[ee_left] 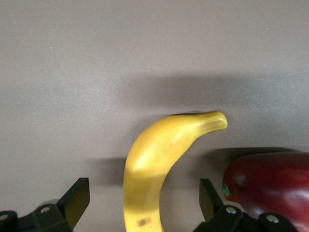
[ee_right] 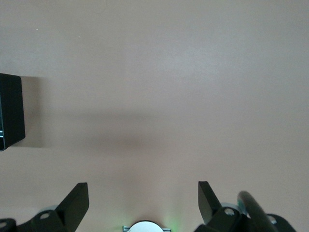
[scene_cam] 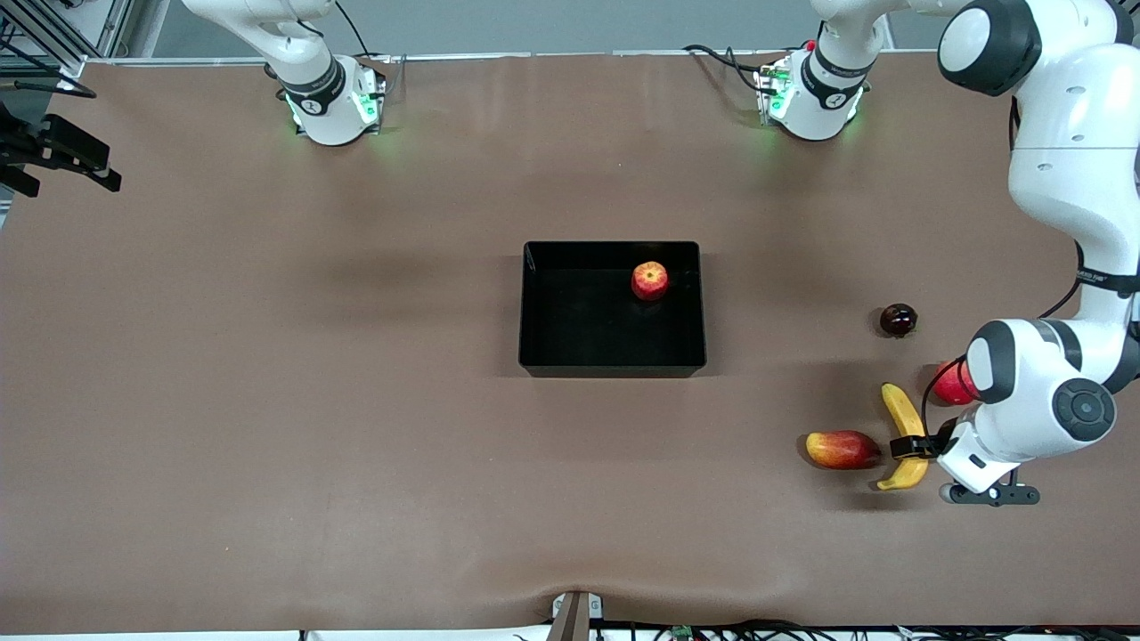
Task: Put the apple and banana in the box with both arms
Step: 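Grasp the banana with the left gripper and lift it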
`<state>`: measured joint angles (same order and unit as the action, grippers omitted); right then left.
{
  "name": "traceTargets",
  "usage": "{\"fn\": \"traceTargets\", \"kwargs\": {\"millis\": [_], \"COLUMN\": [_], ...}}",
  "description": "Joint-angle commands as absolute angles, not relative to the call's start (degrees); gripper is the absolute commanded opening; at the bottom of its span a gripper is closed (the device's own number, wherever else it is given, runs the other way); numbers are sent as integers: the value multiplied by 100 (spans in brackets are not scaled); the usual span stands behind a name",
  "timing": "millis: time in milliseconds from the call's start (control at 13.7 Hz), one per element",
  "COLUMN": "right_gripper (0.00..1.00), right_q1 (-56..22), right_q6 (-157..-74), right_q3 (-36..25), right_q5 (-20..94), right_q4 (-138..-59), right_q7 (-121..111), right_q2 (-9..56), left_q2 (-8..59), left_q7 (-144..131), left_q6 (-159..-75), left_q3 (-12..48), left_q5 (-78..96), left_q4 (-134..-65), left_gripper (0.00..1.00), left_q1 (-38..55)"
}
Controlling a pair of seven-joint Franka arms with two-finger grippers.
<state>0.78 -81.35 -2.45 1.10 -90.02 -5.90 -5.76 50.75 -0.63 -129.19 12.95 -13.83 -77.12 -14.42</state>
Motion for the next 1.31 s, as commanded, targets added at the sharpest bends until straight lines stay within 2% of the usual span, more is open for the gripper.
{"fn": "traceTargets", "kwargs": {"millis": [0,146,291,364,729,1093,1239], "right_gripper": [100,100,100,100,100,100,100], "right_q1": [184,167,167,167,167,176,176], "right_q6": [-8130,-8130,-8130,-8130,-8130,-8121,-8121], "right_q3": [-211,-211,-211,-211,-211,-211,-211], "right_q5": [211,211,211,211,211,211,211], "right_q4": [-9044,-9044,-9044,-9044,-9035,-9044,-9044], "right_q7": [-536,-536,-536,-536,-536,-536,-536], "right_q2": [-615,-615,-615,-615,-606,-606,-606], "left_q2": [5238,5282,5204,5116,4493,3254,3164], "left_q7": [53,218,386,378,369,-59,-612], "left_q6": [-12964,-12964,-12920,-12816,-12307,-10436,-10012], "left_q3": [1195,1204,1204,1230,1501,1976,2458], "left_q5": [-1494,-1468,-1485,-1442,-1380,-1354,-1345], "left_q4": [-7550,-7567,-7576,-7585,-7576,-7681,-7690], "left_gripper": [86,52,3,0,0,0,0], "left_q1": [-1362,-1441,-1432,-1441,-1441,-1415,-1432]}}
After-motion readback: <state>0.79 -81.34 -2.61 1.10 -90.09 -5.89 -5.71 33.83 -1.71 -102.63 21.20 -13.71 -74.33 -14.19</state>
